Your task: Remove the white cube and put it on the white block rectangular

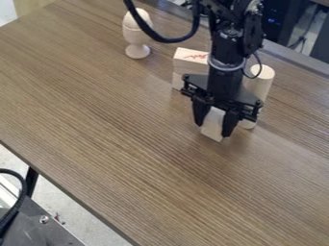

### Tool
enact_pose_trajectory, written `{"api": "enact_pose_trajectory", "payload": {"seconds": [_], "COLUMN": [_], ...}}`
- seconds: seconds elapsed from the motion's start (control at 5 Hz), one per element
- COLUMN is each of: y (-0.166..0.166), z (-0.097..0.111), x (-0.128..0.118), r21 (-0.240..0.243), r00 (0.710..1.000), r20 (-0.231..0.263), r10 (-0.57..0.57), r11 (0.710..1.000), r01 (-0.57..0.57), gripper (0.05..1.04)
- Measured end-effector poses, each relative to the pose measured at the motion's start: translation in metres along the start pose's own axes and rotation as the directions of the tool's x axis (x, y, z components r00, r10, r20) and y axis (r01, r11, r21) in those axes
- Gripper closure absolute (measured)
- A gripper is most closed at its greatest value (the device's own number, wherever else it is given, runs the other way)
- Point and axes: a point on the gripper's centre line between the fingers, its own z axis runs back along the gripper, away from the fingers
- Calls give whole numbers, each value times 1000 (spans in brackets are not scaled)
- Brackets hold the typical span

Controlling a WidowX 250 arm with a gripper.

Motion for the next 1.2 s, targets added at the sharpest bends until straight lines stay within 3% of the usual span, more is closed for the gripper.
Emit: {"api": "enact_pose_trajectory", "payload": {"seconds": [0.6, 1.0, 1.2], "y": [24, 35, 44], "z": [56, 77, 69], "x": [30, 57, 69], "r21": [43, -43, -57], "r00": [992, 967, 954], "r20": [54, 104, 84], "r10": [118, 231, 287], "r11": [992, 973, 957], "r01": [-120, -228, -283], "gripper": [531, 531, 531]}}
